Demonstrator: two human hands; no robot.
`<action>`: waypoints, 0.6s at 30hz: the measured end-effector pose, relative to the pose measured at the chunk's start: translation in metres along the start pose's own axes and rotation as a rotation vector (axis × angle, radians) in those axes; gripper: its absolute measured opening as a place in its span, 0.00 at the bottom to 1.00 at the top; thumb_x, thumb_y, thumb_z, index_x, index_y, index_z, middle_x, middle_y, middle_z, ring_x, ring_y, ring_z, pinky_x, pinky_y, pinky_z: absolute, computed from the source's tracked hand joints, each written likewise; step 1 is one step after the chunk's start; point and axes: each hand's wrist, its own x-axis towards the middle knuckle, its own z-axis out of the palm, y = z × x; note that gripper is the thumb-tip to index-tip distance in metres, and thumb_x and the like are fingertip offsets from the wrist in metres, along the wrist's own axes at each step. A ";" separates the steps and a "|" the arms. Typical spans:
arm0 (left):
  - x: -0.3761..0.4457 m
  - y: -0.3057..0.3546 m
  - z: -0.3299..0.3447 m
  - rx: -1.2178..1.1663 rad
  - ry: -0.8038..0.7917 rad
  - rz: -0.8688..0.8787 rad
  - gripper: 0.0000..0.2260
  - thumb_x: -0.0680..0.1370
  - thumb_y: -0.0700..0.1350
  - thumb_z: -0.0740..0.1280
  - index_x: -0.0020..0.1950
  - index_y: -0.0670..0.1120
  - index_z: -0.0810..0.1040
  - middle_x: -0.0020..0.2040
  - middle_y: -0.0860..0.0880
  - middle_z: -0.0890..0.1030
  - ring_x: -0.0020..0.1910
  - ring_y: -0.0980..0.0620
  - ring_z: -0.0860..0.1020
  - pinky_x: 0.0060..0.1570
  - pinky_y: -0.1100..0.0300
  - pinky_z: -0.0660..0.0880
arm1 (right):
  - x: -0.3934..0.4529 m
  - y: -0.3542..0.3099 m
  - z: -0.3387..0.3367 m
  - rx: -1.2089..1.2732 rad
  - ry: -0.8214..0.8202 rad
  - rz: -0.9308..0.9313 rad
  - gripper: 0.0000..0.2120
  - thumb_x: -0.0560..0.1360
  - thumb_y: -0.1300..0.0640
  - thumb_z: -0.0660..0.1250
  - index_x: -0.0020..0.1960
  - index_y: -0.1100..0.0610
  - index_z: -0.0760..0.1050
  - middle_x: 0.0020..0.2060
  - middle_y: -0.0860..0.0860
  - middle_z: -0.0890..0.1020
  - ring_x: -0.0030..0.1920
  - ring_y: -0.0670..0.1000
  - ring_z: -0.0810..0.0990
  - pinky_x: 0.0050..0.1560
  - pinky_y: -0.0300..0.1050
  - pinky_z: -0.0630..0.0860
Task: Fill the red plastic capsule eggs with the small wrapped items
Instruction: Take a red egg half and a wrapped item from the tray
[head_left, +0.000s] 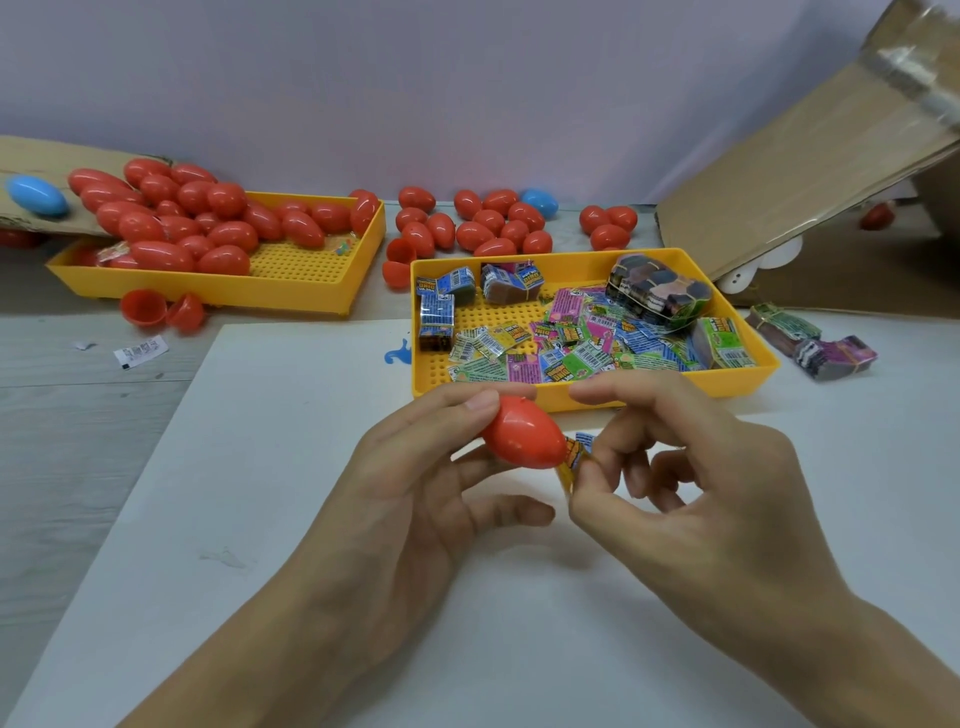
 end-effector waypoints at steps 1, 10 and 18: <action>0.000 0.000 0.000 -0.001 -0.002 -0.005 0.15 0.68 0.50 0.72 0.50 0.44 0.86 0.45 0.45 0.83 0.46 0.48 0.82 0.37 0.52 0.79 | 0.000 0.000 0.000 -0.007 0.001 -0.001 0.20 0.66 0.60 0.72 0.56 0.46 0.77 0.33 0.46 0.77 0.34 0.49 0.73 0.31 0.37 0.69; -0.003 0.004 0.002 -0.098 -0.019 -0.105 0.15 0.69 0.45 0.72 0.54 0.42 0.85 0.45 0.43 0.80 0.40 0.50 0.80 0.29 0.55 0.75 | 0.001 0.000 0.000 -0.041 0.004 0.010 0.20 0.65 0.61 0.70 0.55 0.48 0.78 0.32 0.46 0.76 0.33 0.48 0.72 0.34 0.31 0.67; -0.004 0.002 0.005 -0.087 -0.058 -0.078 0.13 0.71 0.46 0.69 0.51 0.40 0.84 0.42 0.41 0.78 0.34 0.48 0.77 0.27 0.60 0.70 | 0.002 -0.005 -0.001 0.080 -0.170 0.133 0.17 0.68 0.49 0.67 0.56 0.43 0.82 0.28 0.47 0.73 0.29 0.46 0.69 0.31 0.32 0.67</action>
